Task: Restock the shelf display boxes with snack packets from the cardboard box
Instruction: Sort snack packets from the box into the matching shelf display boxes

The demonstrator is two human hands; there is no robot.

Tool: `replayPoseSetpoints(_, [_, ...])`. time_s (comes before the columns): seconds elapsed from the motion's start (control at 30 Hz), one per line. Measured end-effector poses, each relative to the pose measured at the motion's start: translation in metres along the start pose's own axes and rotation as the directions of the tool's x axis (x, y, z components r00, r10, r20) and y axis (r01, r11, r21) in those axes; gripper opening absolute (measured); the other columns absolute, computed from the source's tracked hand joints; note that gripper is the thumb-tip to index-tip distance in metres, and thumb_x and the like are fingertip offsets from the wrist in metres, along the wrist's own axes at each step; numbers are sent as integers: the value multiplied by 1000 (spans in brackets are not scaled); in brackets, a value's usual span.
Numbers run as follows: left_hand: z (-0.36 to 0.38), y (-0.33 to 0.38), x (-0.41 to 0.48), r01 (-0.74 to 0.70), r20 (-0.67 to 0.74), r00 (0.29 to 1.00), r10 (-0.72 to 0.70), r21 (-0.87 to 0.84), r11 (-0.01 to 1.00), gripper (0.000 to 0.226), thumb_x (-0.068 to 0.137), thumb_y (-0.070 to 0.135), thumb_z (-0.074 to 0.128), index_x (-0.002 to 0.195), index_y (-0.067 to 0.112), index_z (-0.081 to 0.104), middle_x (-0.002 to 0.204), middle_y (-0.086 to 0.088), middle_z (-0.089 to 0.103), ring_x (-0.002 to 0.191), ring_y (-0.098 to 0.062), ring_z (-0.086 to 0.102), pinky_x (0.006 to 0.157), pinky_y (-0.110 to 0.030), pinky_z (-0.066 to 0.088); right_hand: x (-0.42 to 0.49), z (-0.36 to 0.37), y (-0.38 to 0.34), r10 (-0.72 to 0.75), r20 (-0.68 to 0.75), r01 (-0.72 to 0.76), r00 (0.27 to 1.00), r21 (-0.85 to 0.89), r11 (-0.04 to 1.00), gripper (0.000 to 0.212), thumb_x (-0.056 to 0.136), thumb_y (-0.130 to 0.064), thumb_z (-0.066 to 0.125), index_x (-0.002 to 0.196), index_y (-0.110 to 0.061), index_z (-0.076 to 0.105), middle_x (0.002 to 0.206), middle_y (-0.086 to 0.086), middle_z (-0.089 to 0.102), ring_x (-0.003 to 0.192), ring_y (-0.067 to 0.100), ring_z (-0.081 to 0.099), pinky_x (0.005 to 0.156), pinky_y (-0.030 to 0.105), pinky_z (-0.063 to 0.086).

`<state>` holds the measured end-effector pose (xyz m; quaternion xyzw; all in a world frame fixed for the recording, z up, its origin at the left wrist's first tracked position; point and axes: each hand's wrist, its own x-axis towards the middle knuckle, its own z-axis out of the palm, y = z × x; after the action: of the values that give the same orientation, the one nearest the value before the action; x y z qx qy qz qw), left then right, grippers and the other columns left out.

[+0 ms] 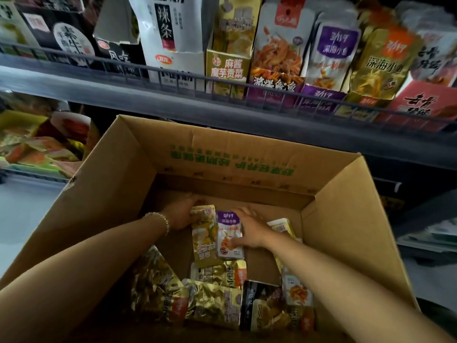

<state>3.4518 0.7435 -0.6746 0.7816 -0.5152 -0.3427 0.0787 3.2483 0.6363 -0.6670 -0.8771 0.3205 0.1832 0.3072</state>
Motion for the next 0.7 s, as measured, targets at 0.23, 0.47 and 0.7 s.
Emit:
replayPoseSetpoints(0.23, [-12, 8, -7, 92, 92, 993, -69, -278, 956, 26, 97, 28, 54, 78, 12, 62, 91, -9, 64, 85, -22, 61, 68, -24, 47, 1, -2, -2, 14, -51, -9, 999, 101, 995, 66, 79, -34, 76, 132, -9, 46, 136, 14, 45, 129, 28, 39, 112, 42, 30])
replayPoseSetpoints(0.47, [-58, 31, -52, 258, 68, 957, -281, -639, 725, 26, 103, 20, 39, 116, 2, 52, 94, -7, 59, 81, -17, 60, 52, -21, 55, -15, -28, -20, 130, 65, -129, 989, 805, 579, 31, 91, -22, 63, 118, -7, 58, 92, -1, 66, 79, 8, 62, 65, 14, 50])
replayPoseSetpoints(0.7, [-85, 64, -101, 339, 299, 936, -186, -907, 250, 21, 102, 19, 40, 113, 5, 51, 103, -17, 66, 94, -29, 64, 84, -46, 51, -37, -24, -54, 176, -6, -31, 984, 978, 208, 8, 93, -21, 58, 100, -18, 55, 95, 3, 65, 91, 15, 61, 92, 34, 44])
